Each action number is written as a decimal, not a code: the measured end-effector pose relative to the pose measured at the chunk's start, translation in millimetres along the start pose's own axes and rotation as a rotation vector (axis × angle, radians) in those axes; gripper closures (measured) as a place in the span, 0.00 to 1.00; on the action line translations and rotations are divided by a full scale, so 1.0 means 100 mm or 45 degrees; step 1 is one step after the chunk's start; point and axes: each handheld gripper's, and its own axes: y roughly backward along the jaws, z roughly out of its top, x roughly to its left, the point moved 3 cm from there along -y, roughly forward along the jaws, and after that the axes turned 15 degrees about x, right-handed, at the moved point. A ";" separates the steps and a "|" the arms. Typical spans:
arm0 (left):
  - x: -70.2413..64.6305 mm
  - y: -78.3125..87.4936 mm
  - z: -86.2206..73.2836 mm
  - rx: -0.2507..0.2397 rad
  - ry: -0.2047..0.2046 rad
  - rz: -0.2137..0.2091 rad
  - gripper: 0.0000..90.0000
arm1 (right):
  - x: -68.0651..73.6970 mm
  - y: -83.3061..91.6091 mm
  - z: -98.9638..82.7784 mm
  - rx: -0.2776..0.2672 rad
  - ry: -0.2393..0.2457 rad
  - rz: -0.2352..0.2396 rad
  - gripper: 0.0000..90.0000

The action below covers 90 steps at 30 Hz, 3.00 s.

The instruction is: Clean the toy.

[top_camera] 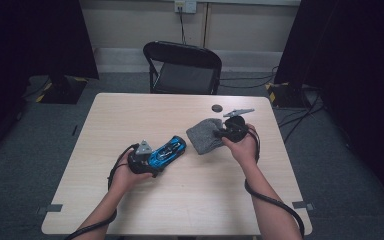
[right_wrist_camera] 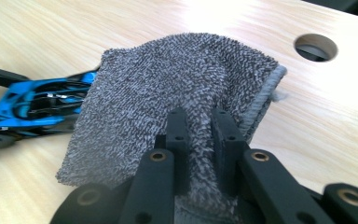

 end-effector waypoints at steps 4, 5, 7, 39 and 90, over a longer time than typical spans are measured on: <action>0.00 0.00 0.00 0.006 0.003 0.001 0.22 | 0.11 -0.01 0.01 -0.012 0.031 0.043 0.88; 0.00 0.00 0.00 0.006 0.003 0.001 0.21 | 0.11 -0.01 0.01 -0.012 0.031 0.043 0.88; 0.00 0.00 0.00 0.011 0.007 0.008 0.20 | 0.18 -0.03 0.02 -0.007 0.051 0.069 0.88; 0.01 0.02 -0.02 -0.005 0.017 0.013 0.28 | 1.13 -0.62 0.30 0.193 0.404 0.228 0.88; 0.01 0.02 -0.02 -0.005 0.018 0.012 0.28 | 0.31 -0.66 0.16 0.161 0.105 0.081 0.88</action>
